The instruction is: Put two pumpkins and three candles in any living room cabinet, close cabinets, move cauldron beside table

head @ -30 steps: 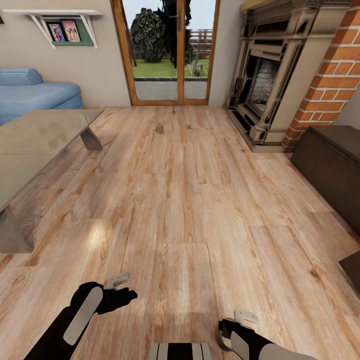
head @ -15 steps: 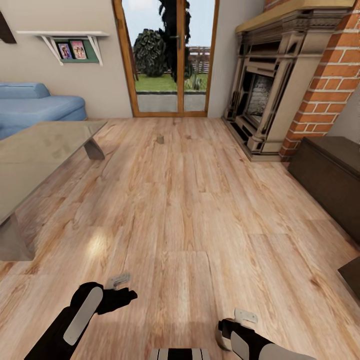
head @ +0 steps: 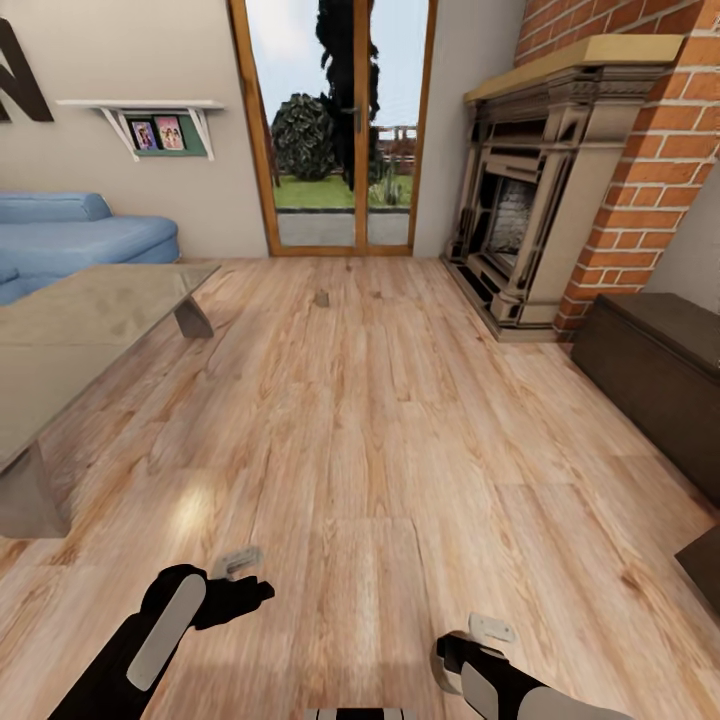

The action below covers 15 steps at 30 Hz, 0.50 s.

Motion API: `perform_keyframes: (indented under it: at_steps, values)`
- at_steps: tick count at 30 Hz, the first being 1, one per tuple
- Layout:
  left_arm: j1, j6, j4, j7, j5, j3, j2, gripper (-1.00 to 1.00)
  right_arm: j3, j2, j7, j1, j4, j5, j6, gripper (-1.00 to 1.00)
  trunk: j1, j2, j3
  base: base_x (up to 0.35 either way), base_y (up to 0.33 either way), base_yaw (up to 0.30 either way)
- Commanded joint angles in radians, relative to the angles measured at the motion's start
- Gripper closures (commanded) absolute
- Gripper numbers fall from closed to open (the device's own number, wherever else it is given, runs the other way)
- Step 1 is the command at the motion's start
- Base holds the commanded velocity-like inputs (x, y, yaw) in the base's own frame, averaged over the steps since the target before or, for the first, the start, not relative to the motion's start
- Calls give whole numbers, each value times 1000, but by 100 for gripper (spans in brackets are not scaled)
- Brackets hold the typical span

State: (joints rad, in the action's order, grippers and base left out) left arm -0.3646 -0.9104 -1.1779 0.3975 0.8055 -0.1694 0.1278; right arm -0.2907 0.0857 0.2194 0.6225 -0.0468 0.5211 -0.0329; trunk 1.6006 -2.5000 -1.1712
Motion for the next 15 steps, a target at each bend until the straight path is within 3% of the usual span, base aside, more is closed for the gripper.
perform_keyframes:
  at_steps: [1,15]
  values:
    - [-1,-1,-1,10,10,-2,1,-100,-7,0,3,0,1,12,-5,100,-1,0,3,0,0,0]
    - [-1,-1,0,10,9,-2,1,-100,-6,0,5,0,1,13,2,100,-54,98,47,0,0,0]
